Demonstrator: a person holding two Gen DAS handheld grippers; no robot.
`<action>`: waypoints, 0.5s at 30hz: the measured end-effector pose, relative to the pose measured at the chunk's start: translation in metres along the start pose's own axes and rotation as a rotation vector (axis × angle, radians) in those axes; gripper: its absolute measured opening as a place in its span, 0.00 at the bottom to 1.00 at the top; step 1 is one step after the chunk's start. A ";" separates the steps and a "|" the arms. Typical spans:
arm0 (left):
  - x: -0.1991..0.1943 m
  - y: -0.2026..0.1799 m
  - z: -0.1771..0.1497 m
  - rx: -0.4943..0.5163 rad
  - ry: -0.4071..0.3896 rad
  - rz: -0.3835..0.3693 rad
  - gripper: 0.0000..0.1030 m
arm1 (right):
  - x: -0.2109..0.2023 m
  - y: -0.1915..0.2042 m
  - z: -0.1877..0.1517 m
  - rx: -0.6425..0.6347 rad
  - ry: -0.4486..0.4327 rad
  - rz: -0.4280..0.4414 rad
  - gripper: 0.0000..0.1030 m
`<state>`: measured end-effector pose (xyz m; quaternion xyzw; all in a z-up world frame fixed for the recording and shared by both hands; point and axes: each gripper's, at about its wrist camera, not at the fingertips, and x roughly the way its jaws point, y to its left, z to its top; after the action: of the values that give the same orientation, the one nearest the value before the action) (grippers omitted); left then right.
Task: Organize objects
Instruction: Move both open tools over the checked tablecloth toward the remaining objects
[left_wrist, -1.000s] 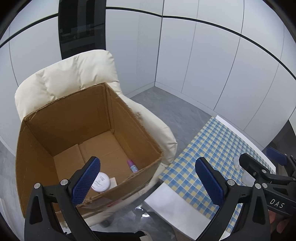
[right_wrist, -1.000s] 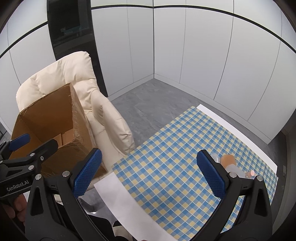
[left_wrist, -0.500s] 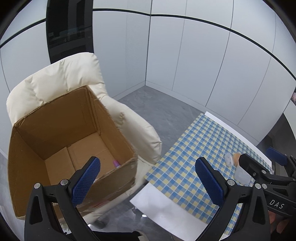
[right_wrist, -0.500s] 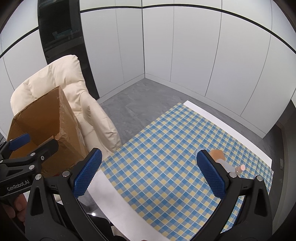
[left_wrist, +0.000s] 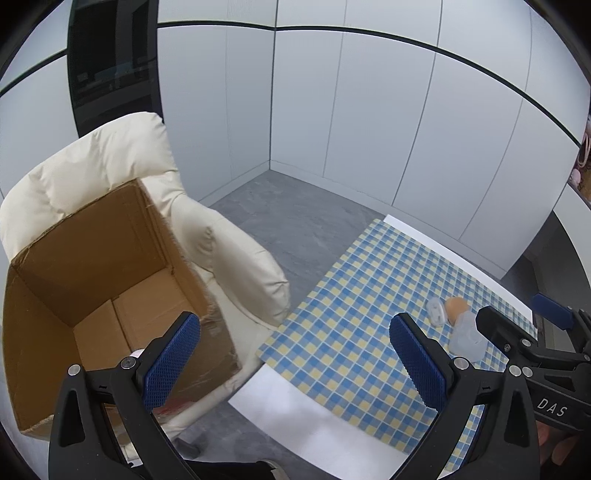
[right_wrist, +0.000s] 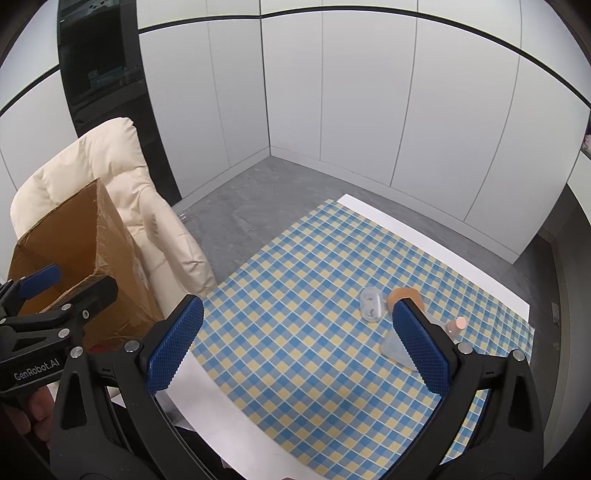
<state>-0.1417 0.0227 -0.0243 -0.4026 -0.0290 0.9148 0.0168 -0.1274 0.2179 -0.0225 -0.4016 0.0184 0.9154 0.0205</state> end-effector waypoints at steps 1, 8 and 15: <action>0.000 -0.003 0.000 0.003 0.001 -0.003 0.99 | -0.001 -0.003 -0.001 0.004 0.000 -0.004 1.00; 0.002 -0.024 0.001 0.029 0.003 -0.028 0.99 | -0.006 -0.023 -0.006 0.027 0.002 -0.030 1.00; 0.004 -0.046 0.001 0.059 0.005 -0.057 0.99 | -0.012 -0.046 -0.012 0.055 0.002 -0.057 1.00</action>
<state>-0.1453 0.0690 -0.0235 -0.4034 -0.0136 0.9133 0.0550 -0.1081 0.2630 -0.0223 -0.4021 0.0323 0.9132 0.0574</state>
